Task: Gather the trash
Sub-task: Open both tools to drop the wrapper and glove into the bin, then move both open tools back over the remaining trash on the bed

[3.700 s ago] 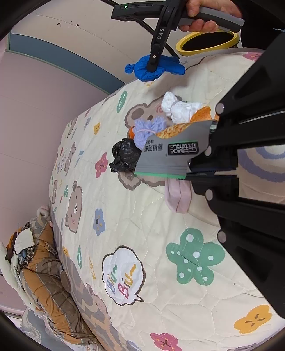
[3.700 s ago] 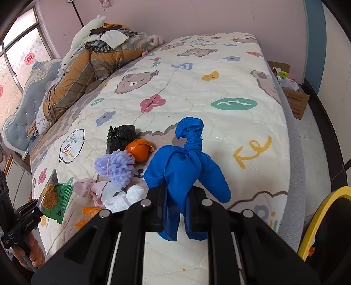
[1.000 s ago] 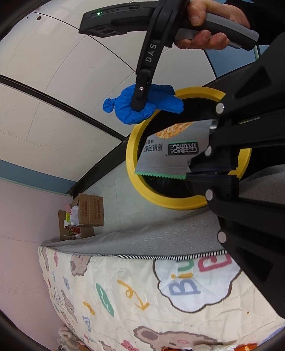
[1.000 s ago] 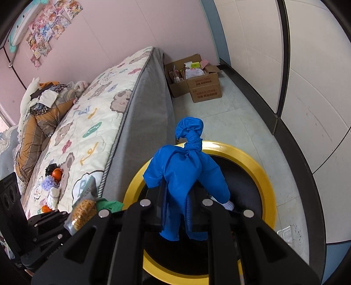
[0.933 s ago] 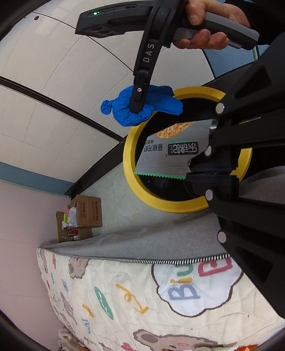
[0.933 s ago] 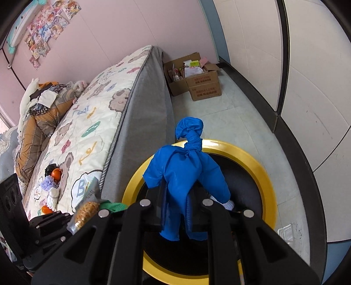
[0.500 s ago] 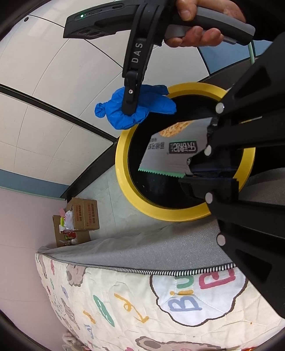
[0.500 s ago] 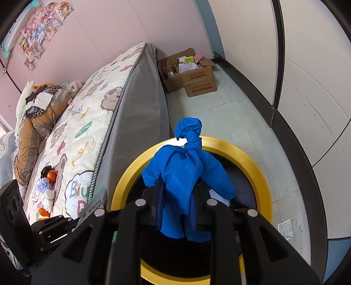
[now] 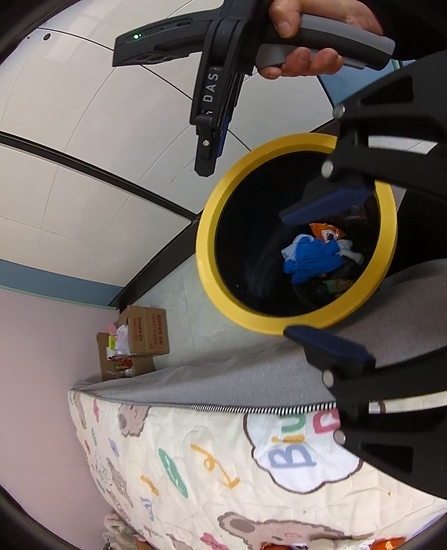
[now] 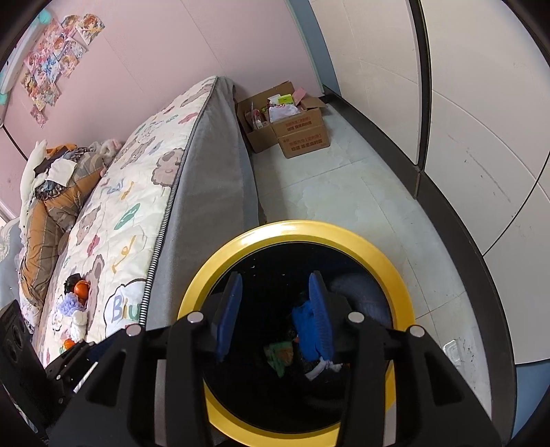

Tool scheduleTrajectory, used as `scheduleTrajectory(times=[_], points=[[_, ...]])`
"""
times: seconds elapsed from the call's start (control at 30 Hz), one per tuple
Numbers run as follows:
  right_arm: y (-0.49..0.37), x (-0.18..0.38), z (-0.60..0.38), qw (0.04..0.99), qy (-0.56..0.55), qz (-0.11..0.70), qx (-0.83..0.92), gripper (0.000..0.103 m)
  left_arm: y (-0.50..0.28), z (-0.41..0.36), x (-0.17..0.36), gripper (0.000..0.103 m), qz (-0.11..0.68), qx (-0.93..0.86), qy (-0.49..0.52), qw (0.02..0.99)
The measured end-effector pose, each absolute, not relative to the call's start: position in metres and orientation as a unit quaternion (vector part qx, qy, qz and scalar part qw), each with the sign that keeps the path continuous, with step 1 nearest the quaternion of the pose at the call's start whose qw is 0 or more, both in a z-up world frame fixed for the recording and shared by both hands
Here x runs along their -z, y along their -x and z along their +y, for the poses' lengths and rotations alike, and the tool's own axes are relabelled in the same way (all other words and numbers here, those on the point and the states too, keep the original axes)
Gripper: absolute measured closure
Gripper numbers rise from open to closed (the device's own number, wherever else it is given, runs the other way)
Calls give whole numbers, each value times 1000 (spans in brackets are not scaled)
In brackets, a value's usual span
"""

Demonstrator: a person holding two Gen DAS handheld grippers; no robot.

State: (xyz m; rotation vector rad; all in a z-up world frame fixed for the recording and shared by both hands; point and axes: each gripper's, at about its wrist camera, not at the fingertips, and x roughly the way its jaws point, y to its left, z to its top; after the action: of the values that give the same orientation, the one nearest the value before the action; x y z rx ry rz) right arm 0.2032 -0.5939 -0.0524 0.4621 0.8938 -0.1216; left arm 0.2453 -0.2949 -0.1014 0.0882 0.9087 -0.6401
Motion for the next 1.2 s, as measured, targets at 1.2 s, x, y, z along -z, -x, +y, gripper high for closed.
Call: scheduleTrajectory(times=[1.2], points=[[-251,10,-408,891,-145,421,-88,25,-233,-56,72,17,401,135,32,906]])
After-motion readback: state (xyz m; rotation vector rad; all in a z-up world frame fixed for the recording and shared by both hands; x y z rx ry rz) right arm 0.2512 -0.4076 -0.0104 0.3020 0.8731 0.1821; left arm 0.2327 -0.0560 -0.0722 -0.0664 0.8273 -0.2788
